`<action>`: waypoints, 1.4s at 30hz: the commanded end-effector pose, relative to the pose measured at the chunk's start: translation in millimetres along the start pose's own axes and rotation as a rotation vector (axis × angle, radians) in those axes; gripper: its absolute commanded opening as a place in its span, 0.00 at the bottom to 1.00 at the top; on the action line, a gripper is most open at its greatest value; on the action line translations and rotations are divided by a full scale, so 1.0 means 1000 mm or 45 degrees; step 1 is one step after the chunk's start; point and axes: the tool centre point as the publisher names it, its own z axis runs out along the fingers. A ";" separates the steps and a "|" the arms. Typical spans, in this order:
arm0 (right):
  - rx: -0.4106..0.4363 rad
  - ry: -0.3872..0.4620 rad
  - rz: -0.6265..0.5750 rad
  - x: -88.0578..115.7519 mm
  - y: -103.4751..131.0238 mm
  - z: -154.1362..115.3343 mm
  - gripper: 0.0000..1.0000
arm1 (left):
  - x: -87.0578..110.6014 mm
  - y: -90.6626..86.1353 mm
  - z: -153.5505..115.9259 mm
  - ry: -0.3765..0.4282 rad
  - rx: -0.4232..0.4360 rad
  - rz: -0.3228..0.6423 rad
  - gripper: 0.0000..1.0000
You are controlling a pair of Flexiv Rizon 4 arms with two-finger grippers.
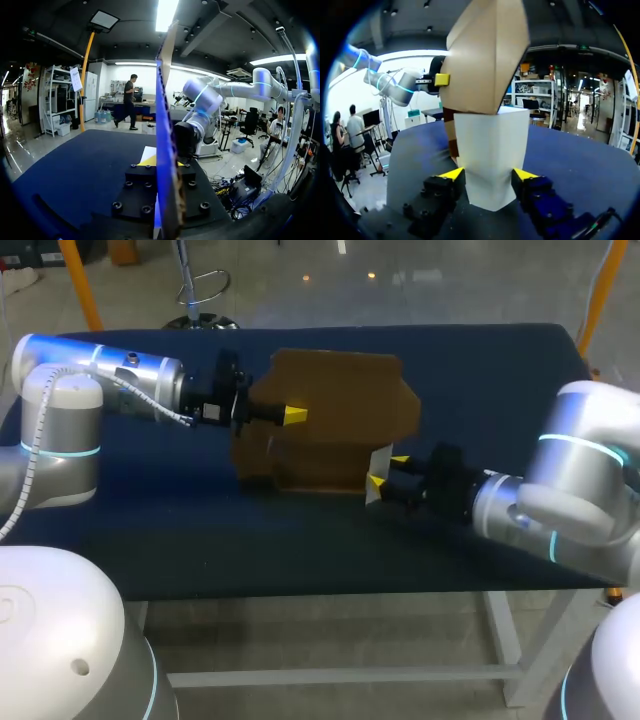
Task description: Assemble the packaging by folding the flat box into shape, placing the metal phone stand inside, and closing the box properly
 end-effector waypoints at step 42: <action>0.042 -0.654 0.116 -0.016 -0.001 0.029 0.44 | 0.000 0.004 0.002 0.004 -0.003 0.000 0.00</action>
